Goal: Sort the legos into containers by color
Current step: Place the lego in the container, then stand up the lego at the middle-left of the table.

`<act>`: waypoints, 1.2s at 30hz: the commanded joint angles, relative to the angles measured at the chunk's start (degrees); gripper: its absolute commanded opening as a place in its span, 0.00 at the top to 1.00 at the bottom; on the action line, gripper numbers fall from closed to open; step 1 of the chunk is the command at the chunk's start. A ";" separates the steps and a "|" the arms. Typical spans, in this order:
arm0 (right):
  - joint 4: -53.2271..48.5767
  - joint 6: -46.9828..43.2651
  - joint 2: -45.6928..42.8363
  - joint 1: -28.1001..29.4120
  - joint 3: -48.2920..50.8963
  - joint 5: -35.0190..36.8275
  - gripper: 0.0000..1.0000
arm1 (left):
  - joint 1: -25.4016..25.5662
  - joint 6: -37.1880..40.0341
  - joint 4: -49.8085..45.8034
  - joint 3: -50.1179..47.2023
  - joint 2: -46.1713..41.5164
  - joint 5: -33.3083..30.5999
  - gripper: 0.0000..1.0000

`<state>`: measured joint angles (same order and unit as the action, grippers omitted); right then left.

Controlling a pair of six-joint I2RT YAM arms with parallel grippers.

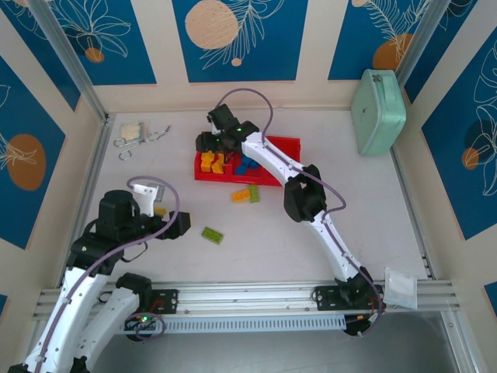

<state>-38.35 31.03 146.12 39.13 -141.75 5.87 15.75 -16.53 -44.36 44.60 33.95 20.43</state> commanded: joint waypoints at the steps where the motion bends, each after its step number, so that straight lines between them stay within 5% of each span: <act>1: -2.51 0.23 -2.34 -0.07 -1.19 -1.35 0.28 | -0.87 -0.65 -0.59 0.44 0.58 -1.08 0.01; 5: -3.30 -0.33 -5.97 -0.04 0.90 -2.41 0.23 | -0.88 -1.68 -2.10 1.07 1.67 -5.89 0.00; 10: -2.14 -2.44 -14.67 -0.41 8.95 -1.87 0.19 | -0.89 -7.19 -7.56 3.59 2.89 -21.94 0.01; 13: 0.64 -2.89 -22.22 -1.37 17.73 -1.50 0.17 | -0.82 -17.34 -11.92 4.11 2.74 -36.26 0.01; 18: 8.72 -3.93 -36.29 -4.16 36.66 -5.69 0.17 | -0.90 -30.26 -13.12 -0.02 1.04 -47.94 0.01; 22: 11.34 -6.94 -44.28 -6.01 47.84 -7.15 0.17 | -0.88 -34.30 -13.20 0.90 6.42 -52.35 0.01; 28: 10.43 -9.82 -50.45 -9.30 59.31 -8.85 0.17 | -0.98 -52.40 -24.45 6.77 17.36 -64.05 0.01; 32: 8.87 -9.72 -54.76 -11.09 64.67 -7.93 0.17 | -1.28 -52.59 -27.45 6.92 21.42 -67.87 0.01; 36: 9.07 -9.10 -60.64 -11.57 69.97 -4.71 0.17 | -3.82 -45.58 -22.21 3.48 21.94 -63.93 0.00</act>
<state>-29.28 22.48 91.61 27.88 -73.69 0.08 13.96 -64.60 -66.83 49.87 55.88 -42.74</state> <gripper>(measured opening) 0.831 0.994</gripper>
